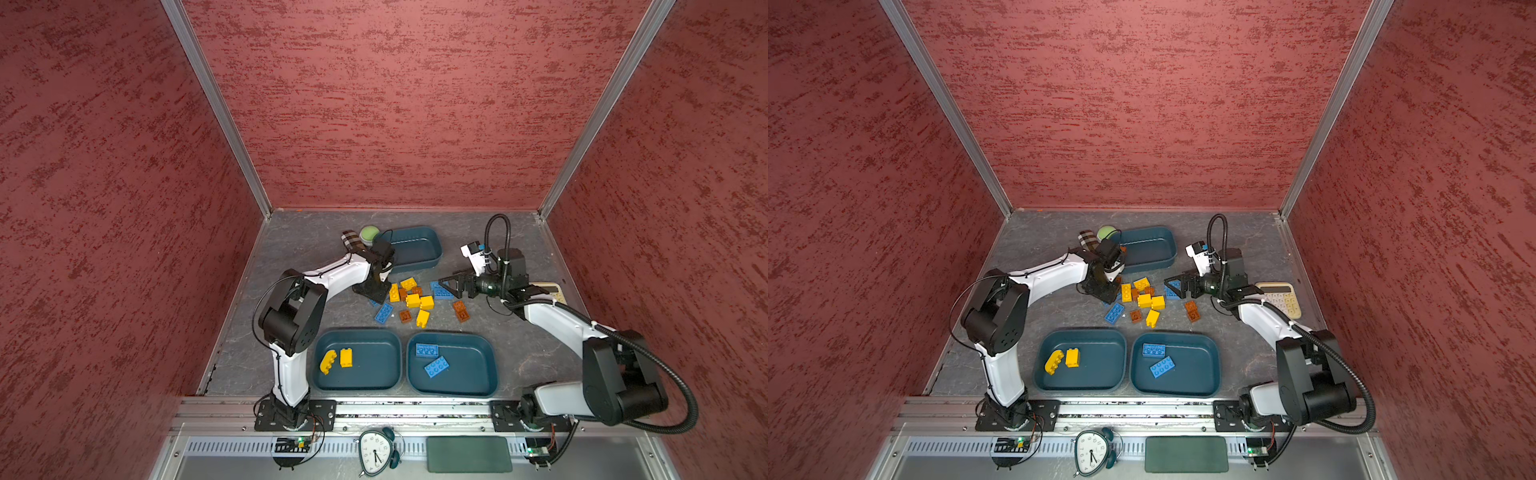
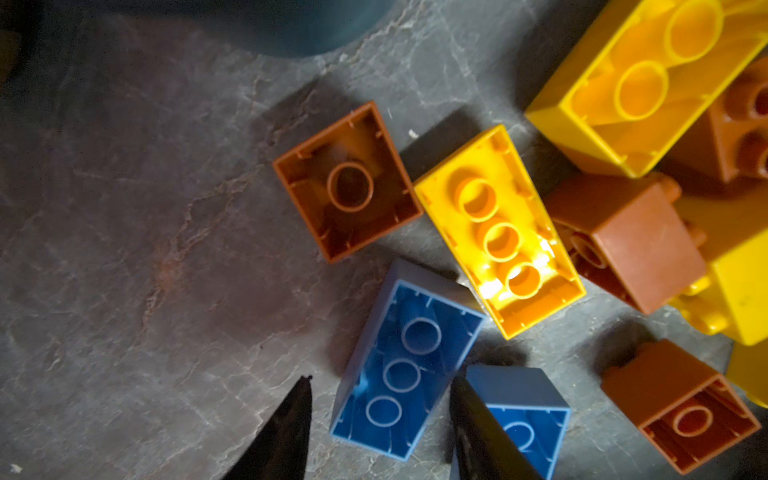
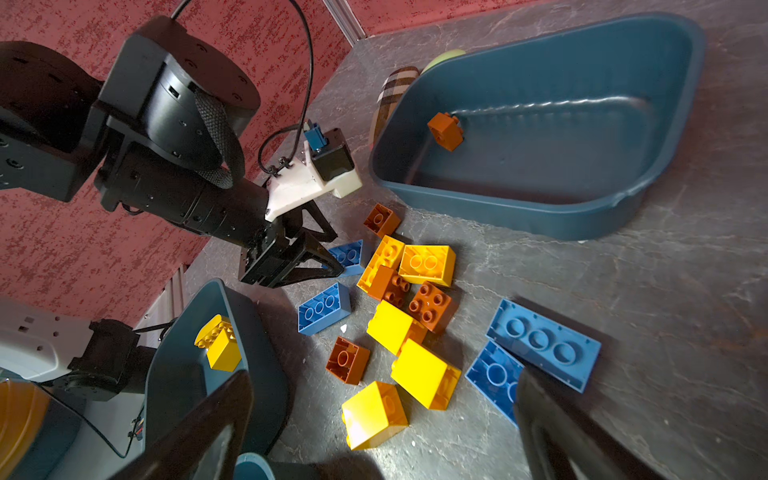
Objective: Sort the legos into containers by color
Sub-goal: 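Lower the left gripper and grasp another long blue brick, then carry the blue brick with the left gripper into the blue-brick bin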
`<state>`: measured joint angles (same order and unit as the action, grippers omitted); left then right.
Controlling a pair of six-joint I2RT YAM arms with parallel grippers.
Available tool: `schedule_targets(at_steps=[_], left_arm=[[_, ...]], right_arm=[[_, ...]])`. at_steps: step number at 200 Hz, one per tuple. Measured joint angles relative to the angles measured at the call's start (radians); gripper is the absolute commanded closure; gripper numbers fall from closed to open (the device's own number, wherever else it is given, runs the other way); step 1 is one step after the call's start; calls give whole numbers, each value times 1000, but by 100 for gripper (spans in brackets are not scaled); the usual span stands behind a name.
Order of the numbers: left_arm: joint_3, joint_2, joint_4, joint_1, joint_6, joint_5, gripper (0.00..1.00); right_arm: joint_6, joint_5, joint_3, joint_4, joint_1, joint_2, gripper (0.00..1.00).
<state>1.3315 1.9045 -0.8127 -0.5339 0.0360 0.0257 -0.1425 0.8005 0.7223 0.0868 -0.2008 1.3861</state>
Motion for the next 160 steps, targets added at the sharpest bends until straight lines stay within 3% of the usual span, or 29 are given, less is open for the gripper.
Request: schedule_targets(at_steps=[50, 120, 137, 160], left_arm=[[1, 35, -2, 0, -1, 1, 51], [13, 41, -10, -5, -5, 1, 67], [13, 41, -11, -6, -6, 0, 75], [22, 41, -34, -7, -9, 1, 77]], right_arm=[[0, 0, -5, 10, 0, 0, 1], [-7, 0, -19, 26, 0, 0, 1], [-8, 0, -19, 29, 0, 0, 1], [-8, 0, -19, 31, 0, 0, 1]])
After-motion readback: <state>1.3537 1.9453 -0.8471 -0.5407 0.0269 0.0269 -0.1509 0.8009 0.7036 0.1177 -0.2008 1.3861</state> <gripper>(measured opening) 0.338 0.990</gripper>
